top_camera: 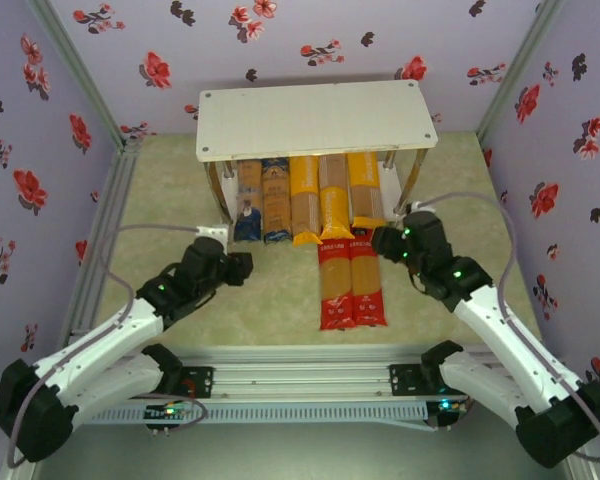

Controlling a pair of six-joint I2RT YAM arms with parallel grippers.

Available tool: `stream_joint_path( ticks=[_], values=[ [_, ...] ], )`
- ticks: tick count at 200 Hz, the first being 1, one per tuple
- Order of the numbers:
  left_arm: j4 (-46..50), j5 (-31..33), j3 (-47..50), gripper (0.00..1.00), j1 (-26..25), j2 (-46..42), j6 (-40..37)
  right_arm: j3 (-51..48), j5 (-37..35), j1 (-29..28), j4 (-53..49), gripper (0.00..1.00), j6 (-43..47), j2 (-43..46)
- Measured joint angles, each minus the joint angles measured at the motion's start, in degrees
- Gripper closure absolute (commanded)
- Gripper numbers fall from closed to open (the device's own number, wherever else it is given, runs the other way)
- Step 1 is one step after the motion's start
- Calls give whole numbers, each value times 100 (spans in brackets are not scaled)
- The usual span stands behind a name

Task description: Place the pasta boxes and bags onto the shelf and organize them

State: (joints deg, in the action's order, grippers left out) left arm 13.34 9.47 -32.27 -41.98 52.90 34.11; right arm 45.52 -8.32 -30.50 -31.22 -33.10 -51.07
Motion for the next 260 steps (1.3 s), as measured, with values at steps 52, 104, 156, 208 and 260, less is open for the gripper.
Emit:
stream_joint_path(
  ticks=[52,104,156,208,260],
  values=[
    [-61,105,201,50,-249,555,509,-186,-24,-1427,-76,26,-669,-1172],
    [-216,105,245,49,-251,535,719,24,-219,-1950,111,23,-1097,-2483],
    [-216,101,391,48,-229,210,761,433,-490,-2267,133,16,-1390,-3303],
    [-210,83,584,47,-87,-227,761,662,-654,-2280,118,12,-1593,-3869],
    [-146,24,807,46,155,-660,763,984,-678,-2382,72,12,-1672,-4489]
  ],
)
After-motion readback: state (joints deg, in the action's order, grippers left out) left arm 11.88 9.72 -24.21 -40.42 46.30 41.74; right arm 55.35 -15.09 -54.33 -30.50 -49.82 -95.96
